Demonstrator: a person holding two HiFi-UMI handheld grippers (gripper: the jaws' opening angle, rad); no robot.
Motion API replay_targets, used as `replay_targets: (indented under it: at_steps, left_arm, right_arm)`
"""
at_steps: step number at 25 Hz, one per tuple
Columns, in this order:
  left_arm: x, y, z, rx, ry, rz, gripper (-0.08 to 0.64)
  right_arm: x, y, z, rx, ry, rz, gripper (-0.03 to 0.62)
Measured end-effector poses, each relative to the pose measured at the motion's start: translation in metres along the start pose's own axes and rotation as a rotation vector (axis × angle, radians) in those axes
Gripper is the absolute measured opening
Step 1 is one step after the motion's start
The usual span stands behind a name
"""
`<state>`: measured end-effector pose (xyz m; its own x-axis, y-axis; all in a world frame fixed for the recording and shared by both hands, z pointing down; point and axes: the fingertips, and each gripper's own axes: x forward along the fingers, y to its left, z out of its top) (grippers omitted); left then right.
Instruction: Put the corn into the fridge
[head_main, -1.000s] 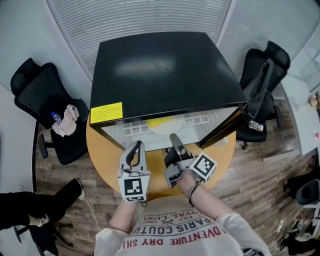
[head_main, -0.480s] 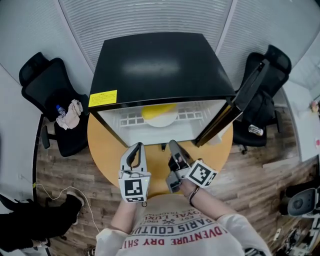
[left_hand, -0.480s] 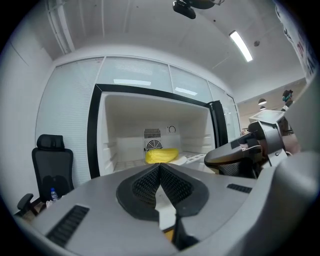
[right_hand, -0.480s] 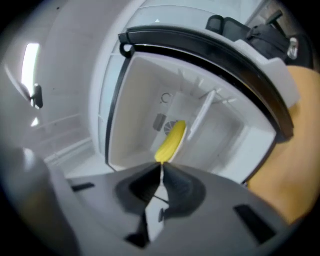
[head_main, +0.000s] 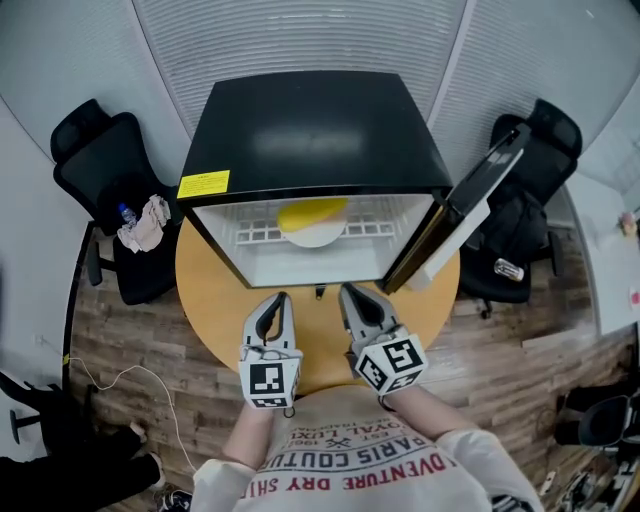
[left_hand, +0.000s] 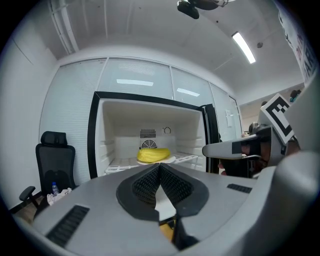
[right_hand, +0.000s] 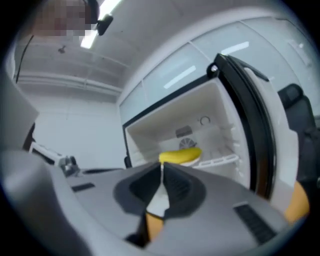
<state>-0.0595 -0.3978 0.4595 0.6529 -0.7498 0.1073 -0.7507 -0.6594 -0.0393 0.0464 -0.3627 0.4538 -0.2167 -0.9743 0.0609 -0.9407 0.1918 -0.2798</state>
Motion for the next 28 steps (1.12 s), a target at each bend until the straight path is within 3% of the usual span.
replay_targets:
  at_steps: [4,10,28]
  left_arm:
    - [-0.005,-0.003,-0.002,0.012,0.002,0.006,0.032]
    - [-0.012,-0.001,-0.004,0.014,0.011,0.021,0.032]
    - [-0.011,-0.010,0.002,0.016,0.007,0.003,0.032]
  right_arm:
    - [-0.004,0.005,-0.002,-0.156,0.028,0.025,0.035]
    - [-0.009,0.003,-0.014,-0.298,0.054,0.036,0.032]
    - [-0.011,-0.002,-0.018,-0.263,0.092,0.016,0.029]
